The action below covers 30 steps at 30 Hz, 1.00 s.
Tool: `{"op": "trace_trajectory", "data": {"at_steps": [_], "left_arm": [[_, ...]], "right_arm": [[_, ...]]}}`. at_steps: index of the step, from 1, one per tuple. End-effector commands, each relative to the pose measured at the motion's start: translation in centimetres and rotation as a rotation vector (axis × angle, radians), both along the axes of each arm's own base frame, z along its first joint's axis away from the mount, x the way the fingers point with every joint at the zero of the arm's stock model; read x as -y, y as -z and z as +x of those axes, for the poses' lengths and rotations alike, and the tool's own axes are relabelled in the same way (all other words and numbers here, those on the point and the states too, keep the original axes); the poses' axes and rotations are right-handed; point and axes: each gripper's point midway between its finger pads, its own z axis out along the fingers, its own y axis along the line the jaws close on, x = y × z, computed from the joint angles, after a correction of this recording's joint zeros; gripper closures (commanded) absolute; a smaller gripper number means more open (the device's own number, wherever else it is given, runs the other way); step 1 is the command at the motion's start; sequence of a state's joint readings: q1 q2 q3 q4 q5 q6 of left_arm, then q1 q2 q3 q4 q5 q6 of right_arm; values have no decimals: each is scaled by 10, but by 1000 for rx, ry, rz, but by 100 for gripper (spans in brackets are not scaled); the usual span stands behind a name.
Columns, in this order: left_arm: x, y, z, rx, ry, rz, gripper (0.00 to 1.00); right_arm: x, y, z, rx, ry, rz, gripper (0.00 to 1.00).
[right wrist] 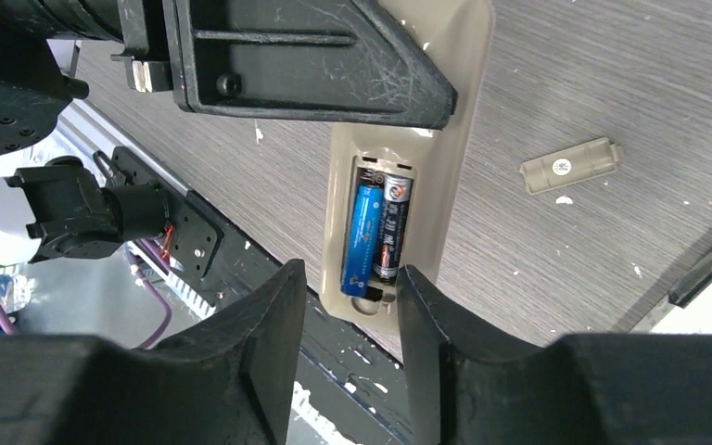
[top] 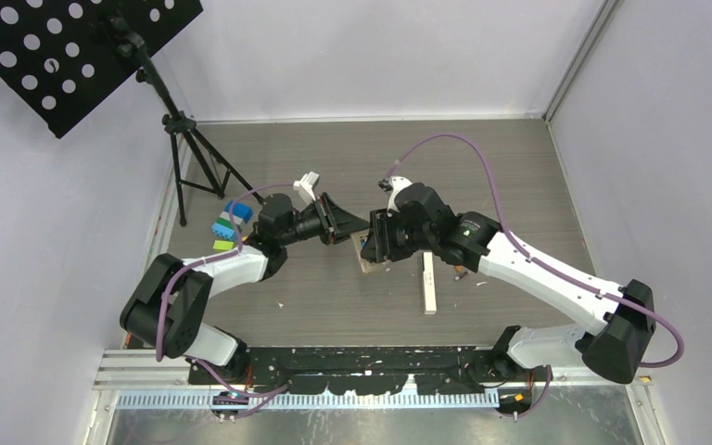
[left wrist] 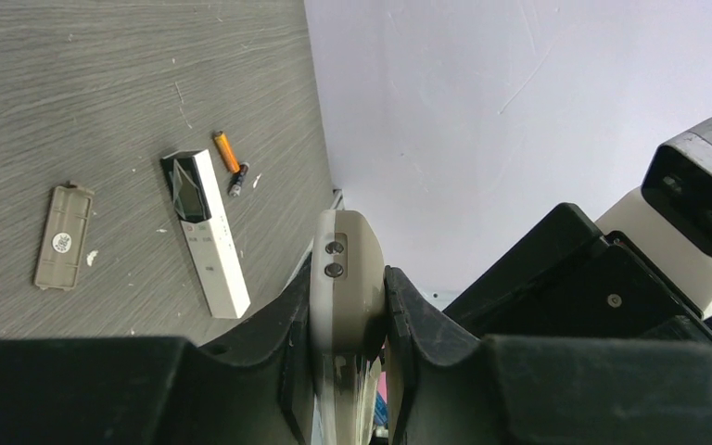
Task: Load the batteries into the remote control
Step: Load the battery into the remote control.
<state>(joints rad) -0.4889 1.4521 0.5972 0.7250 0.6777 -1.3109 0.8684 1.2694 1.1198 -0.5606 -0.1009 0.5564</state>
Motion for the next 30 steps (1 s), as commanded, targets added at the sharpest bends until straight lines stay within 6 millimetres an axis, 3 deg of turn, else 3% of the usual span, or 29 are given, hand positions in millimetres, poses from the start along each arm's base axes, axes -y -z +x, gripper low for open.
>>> {"op": "trace_trajectory", "data": {"at_steps": [1, 5, 8, 14, 22, 30], "left_arm": [[0, -23, 3, 43, -17, -80, 100], [1, -42, 6, 16, -29, -144, 100], [0, -60, 8, 1, -42, -194, 100], [-13, -108, 18, -1, -143, -371, 100], [-22, -155, 20, -23, -192, -502, 100], [-21, -154, 17, -41, -203, -485, 100]], "right_arm": [[3, -49, 9, 100, 80, 117, 48], [7, -80, 3, 116, 134, 262, 29], [19, -98, 4, 137, 228, 357, 21], [47, -103, 4, 112, 428, 528, 11], [25, -111, 6, 2, 442, 782, 11], [5, -146, 12, 29, 374, 947, 12]]}}
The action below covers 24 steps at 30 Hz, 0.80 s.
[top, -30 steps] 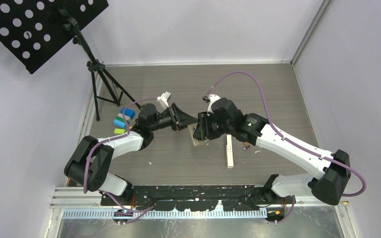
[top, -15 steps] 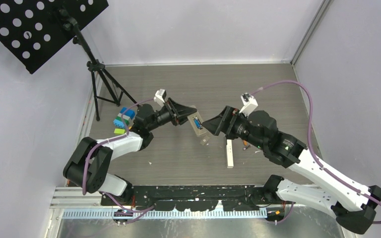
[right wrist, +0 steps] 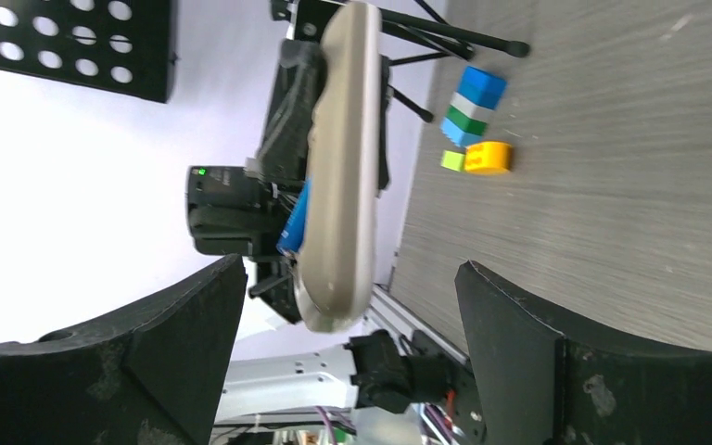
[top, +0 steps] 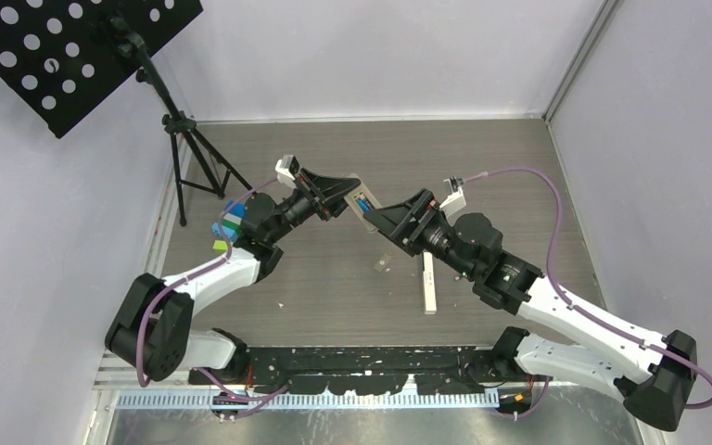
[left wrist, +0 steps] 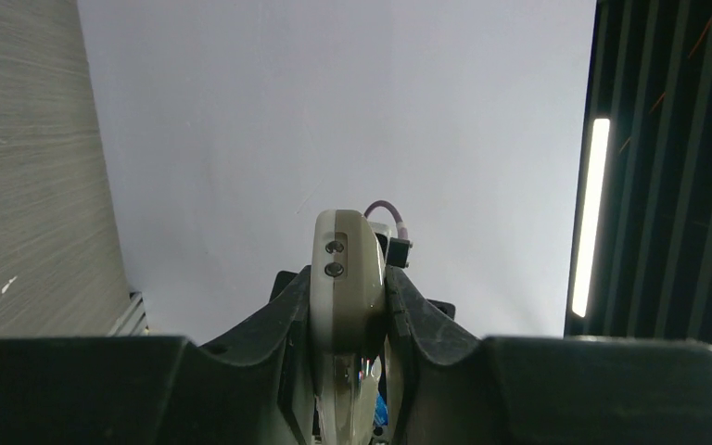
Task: Load the batteries into the remote control
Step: Load the battery into the remote control.
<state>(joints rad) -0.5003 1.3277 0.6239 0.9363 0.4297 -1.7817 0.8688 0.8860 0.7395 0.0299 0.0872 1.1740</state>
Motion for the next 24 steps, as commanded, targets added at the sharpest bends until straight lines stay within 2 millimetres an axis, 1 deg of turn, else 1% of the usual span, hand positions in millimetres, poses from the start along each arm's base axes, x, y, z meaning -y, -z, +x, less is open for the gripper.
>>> {"op": "trace_trajectory", "data": {"at_steps": [1, 4, 7, 12, 16, 18, 24], "left_arm": [[-5, -34, -7, 65, -11, -63, 100], [-4, -33, -7, 65, -10, -60, 100], [-5, -33, -8, 66, -9, -59, 100], [-4, -30, -8, 65, -6, -53, 100], [-4, -27, -9, 63, -3, -49, 100], [-3, -27, -9, 68, 0, -48, 100], [-4, -32, -13, 105, 1, -50, 100]], "right_arm": [[-10, -52, 2, 96, -19, 180, 12], [-13, -49, 6, 82, -12, 175, 14], [-17, -47, 10, 68, -7, 177, 20], [-21, -41, 16, 40, 10, 175, 41], [-24, -38, 19, 24, 12, 176, 50], [-26, -34, 21, 8, 14, 175, 59], [-32, -15, 24, -53, 14, 162, 77]]}}
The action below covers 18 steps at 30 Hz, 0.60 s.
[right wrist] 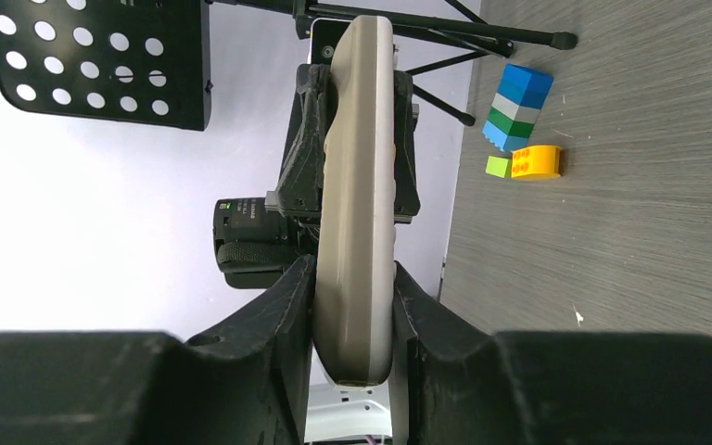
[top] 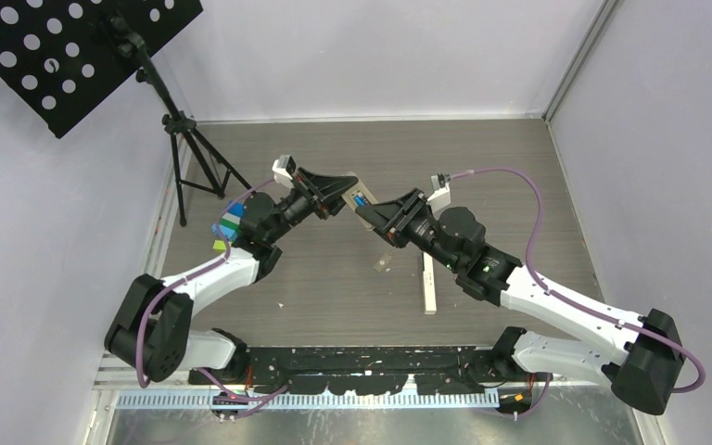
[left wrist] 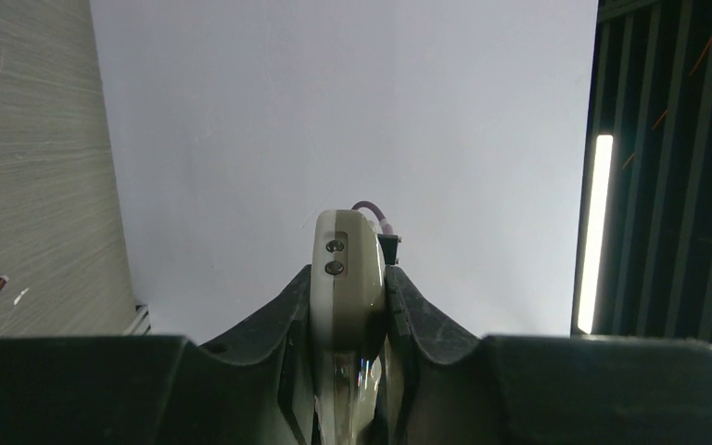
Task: Load the batteries into the remote control
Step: Load the battery into the remote control.
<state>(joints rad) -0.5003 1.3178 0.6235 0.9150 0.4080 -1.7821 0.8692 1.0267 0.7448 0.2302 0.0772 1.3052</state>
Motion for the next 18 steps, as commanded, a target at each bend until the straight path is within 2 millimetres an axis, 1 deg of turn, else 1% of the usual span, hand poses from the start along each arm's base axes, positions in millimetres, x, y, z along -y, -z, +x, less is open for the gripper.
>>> {"op": "trace_trajectory", "data": {"at_steps": [1, 2, 3, 4, 5, 6, 7, 8, 9, 11, 13, 15, 18], "left_arm": [[-2, -34, -17, 129, 22, -49, 100], [-3, -36, -18, 138, 19, -47, 100], [-3, -36, -18, 147, 17, -42, 100], [-3, -36, -19, 154, 13, -36, 100], [-4, -35, -19, 160, 8, -26, 100], [-4, -32, -19, 166, 1, -12, 100], [-5, -29, -19, 171, -6, 6, 100], [-5, -25, -19, 176, -13, 28, 100], [-6, -22, -19, 187, -21, 48, 100], [-7, -14, -19, 199, -30, 97, 100], [-9, -7, -22, 228, -34, 148, 100], [-10, -1, -25, 251, -32, 195, 100], [-11, -2, -33, 298, -16, 234, 100]], "right_arm": [[-4, -3, 5, -9, 12, 19, 78], [-5, -2, 4, -12, 10, 22, 79], [-5, -1, 4, -9, 7, 26, 76], [-5, -2, 3, -3, 3, 30, 70], [-4, -4, 1, 9, 0, 32, 61], [-2, -5, 0, 24, -2, 27, 47], [0, -7, -2, 43, -5, 22, 35], [2, -10, -4, 62, -7, 17, 27], [5, -13, -7, 86, -11, 12, 22], [10, -20, -14, 131, -23, 11, 17], [15, -26, -22, 171, -40, 0, 16], [17, -24, -27, 188, -63, -26, 16], [14, -14, -36, 198, -113, -51, 18]]}}
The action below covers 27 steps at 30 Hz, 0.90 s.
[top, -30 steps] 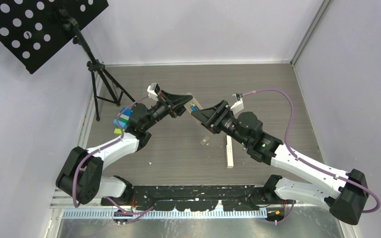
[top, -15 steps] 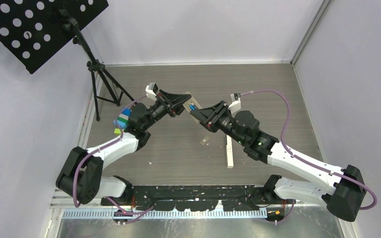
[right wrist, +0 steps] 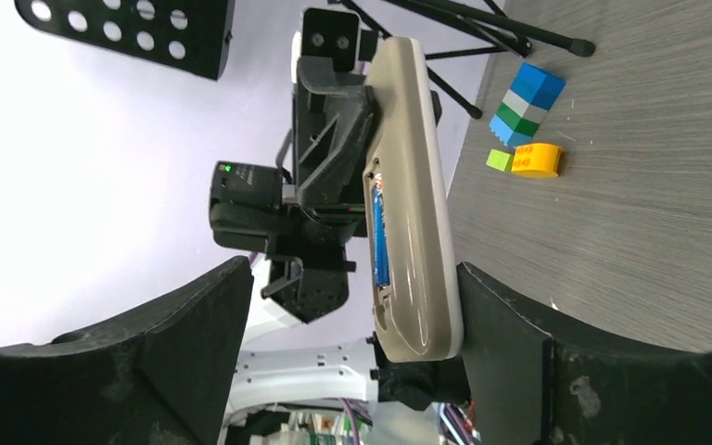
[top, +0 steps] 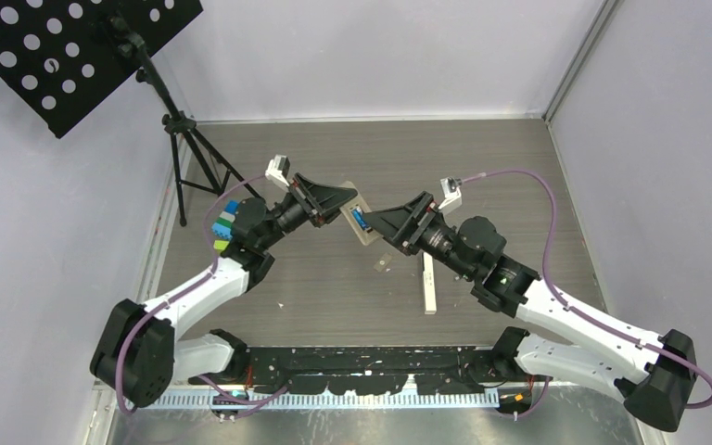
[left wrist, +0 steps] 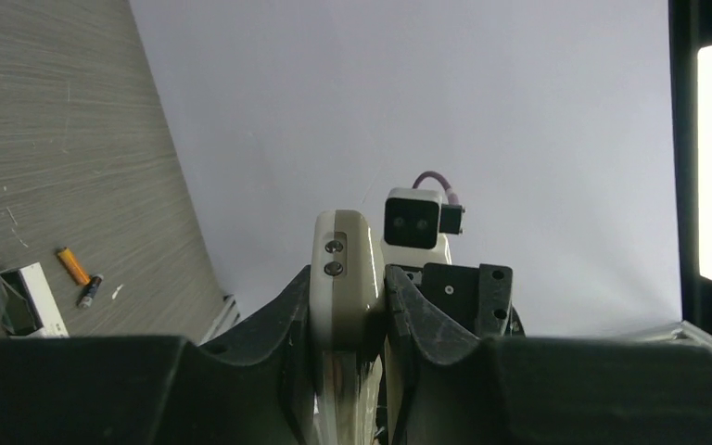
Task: Load the batteries into the remote control
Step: Load the battery into the remote control.
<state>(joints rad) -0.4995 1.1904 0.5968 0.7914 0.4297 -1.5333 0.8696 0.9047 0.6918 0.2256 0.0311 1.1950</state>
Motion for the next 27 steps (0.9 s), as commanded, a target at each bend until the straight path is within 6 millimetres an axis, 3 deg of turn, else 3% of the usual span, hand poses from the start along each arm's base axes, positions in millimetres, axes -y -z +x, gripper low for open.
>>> {"op": "trace_trajectory", "data": {"at_steps": [1, 10, 16, 18, 24, 27], "left_arm": [[-3, -6, -15, 131, 23, 80, 100], [-5, -15, -29, 179, 56, 101, 100], [-4, -22, -33, 214, 79, 94, 100], [-3, -22, -34, 225, 81, 98, 100], [-5, -9, -35, 275, 74, 175, 100], [-10, 5, -36, 300, 43, 245, 100]], "right_arm": [[-4, -1, -15, 83, -83, -32, 21], [-17, 18, -14, 80, -131, -101, 64], [-22, 38, -4, 25, -111, -160, 76], [-23, 41, -4, 22, -116, -167, 73], [-13, 30, -9, 67, -101, -137, 27], [-7, 21, -15, 113, -108, -131, 18]]}}
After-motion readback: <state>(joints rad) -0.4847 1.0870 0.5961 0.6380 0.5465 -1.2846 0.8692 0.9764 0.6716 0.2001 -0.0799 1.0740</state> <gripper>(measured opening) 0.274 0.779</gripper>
